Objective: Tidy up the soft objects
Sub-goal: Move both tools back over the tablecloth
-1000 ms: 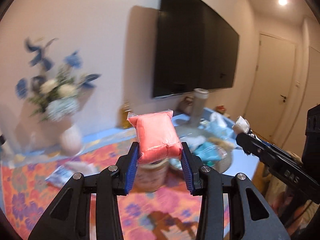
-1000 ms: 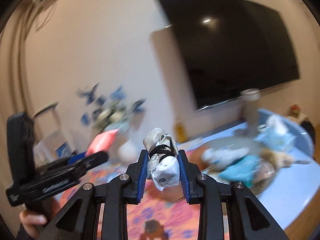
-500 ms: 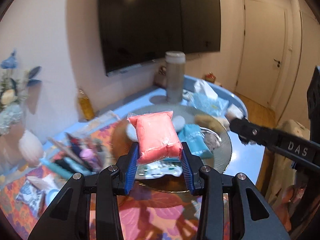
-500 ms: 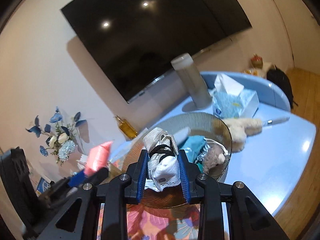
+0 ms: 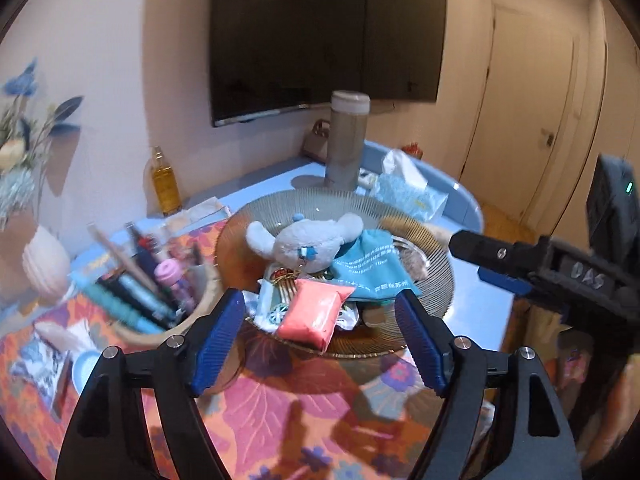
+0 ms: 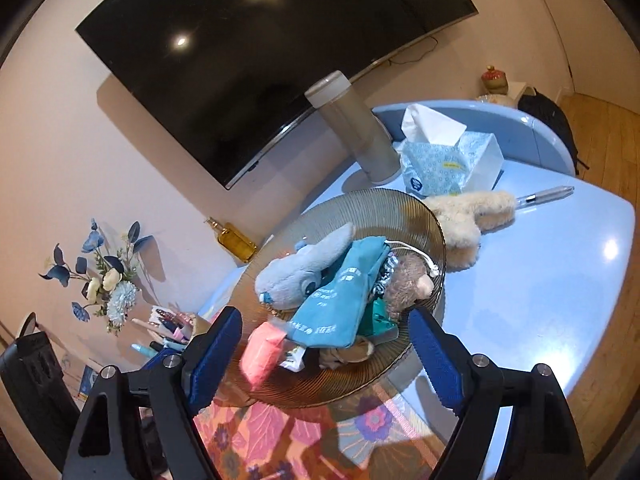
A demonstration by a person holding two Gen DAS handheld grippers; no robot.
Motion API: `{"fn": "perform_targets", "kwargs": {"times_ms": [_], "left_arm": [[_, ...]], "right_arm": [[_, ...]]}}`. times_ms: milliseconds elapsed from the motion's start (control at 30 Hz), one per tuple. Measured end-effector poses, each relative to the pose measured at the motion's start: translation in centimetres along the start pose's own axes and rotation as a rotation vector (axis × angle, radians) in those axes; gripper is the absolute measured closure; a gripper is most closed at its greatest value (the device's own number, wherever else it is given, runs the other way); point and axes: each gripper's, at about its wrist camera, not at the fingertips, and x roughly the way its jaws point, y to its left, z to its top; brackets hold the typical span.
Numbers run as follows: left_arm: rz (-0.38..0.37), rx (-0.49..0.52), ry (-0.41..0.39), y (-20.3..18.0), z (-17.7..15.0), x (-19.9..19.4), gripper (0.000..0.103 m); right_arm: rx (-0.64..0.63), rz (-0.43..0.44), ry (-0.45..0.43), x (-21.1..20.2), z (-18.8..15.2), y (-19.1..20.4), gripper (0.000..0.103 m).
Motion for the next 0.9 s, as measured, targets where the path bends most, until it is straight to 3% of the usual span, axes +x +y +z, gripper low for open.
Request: {"fn": "perform_targets", "kwargs": {"times_ms": [333, 433, 533, 667, 767, 833, 900], "left_arm": [[-0.001, -0.183, -0.089, 6.8, -1.0, -10.3, 0.024], [0.077, -0.205, -0.123, 9.0, -2.0, -13.6, 0.022], [0.168, -0.253, -0.156, 12.0, -3.7, -17.1, 0.004], [0.21, -0.349, -0.185, 16.0, -6.5, -20.3, 0.003], [0.293, -0.419, -0.154, 19.0, -8.8, -20.5, 0.002], [0.376, -0.561, -0.071, 22.8, -11.8, -19.3, 0.002], [0.37, -0.671, -0.059, 25.8, -14.7, -18.4, 0.002]], "right_arm": [[-0.205, 0.121, 0.019, -1.3, -3.9, 9.1, 0.019], [-0.27, 0.162, 0.06, -0.5, -6.0, 12.0, 0.019], [-0.341, 0.199, 0.121, 0.9, -8.8, 14.8, 0.019], [-0.404, 0.247, 0.229, 3.3, -12.6, 17.6, 0.019], [-0.473, 0.256, 0.309, 5.3, -15.8, 19.5, 0.019], [-0.529, 0.241, 0.354, 6.9, -18.0, 20.5, 0.019], [-0.568, 0.215, 0.393, 8.5, -19.7, 21.1, 0.019]]}}
